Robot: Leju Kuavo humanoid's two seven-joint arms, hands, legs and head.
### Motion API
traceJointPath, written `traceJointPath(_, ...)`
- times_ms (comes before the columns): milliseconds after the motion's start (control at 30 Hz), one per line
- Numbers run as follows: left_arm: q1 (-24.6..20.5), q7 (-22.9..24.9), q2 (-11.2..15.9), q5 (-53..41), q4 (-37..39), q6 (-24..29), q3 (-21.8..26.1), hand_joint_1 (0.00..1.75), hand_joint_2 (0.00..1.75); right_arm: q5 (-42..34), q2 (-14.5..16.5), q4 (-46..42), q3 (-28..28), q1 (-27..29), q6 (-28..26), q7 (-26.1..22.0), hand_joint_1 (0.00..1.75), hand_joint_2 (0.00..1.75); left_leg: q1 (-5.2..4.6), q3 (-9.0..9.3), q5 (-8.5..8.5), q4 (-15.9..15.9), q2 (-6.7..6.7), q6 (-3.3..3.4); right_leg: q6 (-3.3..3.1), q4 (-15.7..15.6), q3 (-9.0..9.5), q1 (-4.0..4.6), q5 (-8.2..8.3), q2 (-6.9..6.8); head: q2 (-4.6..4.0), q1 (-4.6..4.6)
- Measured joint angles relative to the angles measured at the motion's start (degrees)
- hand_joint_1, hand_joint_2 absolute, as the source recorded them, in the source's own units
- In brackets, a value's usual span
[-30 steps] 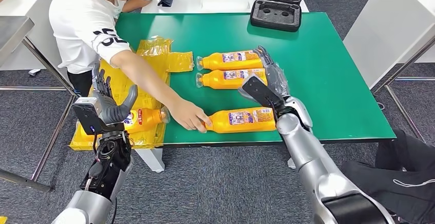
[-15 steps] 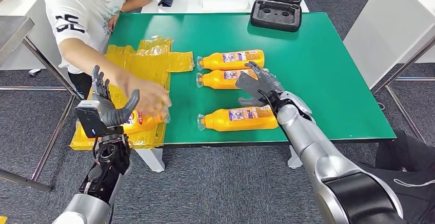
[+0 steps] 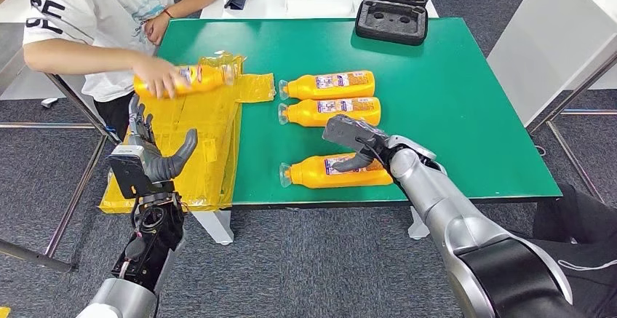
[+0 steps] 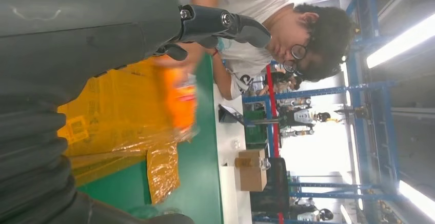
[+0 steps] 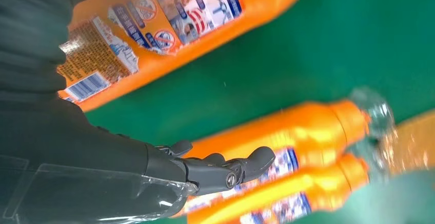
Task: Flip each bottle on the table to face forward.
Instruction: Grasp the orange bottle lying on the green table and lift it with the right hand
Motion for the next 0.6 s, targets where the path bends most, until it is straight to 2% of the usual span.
traceJointPath(600, 0.83, 0.01, 1.03, -0.26, -1.19, 2.09, 0.01, 0.0, 1.75, -0.05, -1.34, 2.64, 4.77, -0.09, 3.41, 0.7, 0.0, 1.75, 0.0, 0.0, 0.0, 0.0, 0.01, 0.0, 0.0, 0.0, 0.0, 0.0, 0.0, 0.0, 0.0, -0.01)
